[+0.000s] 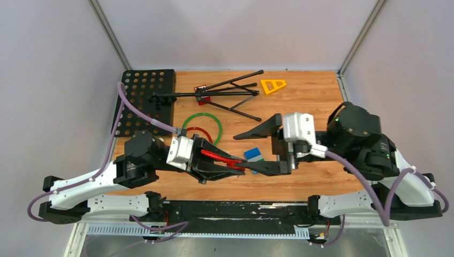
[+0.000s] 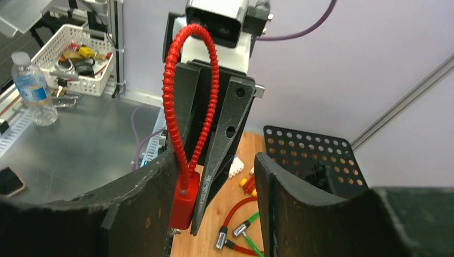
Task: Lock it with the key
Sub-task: Lock the lock.
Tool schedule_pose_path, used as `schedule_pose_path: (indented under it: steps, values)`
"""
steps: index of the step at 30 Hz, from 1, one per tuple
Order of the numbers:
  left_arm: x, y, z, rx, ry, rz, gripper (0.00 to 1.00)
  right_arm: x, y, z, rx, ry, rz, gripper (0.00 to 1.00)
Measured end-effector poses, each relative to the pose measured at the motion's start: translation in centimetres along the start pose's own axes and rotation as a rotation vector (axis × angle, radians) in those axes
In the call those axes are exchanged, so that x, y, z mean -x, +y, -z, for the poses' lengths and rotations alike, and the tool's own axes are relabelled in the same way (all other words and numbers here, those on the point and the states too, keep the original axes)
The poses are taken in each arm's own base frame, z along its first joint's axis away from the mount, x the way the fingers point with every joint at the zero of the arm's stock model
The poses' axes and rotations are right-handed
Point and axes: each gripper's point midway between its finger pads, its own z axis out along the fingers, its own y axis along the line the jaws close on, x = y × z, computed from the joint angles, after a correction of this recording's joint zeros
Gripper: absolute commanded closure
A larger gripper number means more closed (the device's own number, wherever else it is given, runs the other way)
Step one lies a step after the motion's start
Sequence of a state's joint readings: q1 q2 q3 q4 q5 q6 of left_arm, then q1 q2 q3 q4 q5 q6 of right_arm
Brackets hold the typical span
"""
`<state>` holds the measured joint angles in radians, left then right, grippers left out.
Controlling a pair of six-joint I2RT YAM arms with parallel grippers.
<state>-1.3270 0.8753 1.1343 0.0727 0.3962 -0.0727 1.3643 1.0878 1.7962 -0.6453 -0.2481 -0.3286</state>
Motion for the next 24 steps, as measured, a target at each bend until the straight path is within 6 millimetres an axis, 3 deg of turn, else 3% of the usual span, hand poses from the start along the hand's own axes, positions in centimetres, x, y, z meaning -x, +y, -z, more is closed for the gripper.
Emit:
schedule_pose_path:
  steps: [4, 12, 16, 19, 24]
  values:
    - [-0.3, -0.1, -0.1, -0.007, 0.014, 0.006, 1.0, -1.9, 0.6, -1.1, 0.038, 0.058, -0.019, 0.56]
    - [-0.9, -0.1, 0.0, -0.006, 0.035, 0.014, 1.0, -2.5, 1.2, -1.0, 0.063, 0.075, -0.027, 0.58]
    - [-1.1, 0.0, 0.0, -0.003, 0.042, 0.014, 1.0, -2.5, 1.3, -0.8, 0.063, 0.072, -0.029, 0.76]
    - [-1.2, 0.1, 0.1, 0.008, 0.046, 0.015, 1.0, -2.7, 1.5, -0.7, 0.064, 0.072, -0.038, 0.99]
    - [-1.1, 0.4, 0.3, 0.025, 0.049, 0.011, 1.0, -2.9, 1.5, -0.8, 0.059, 0.068, -0.054, 1.0]
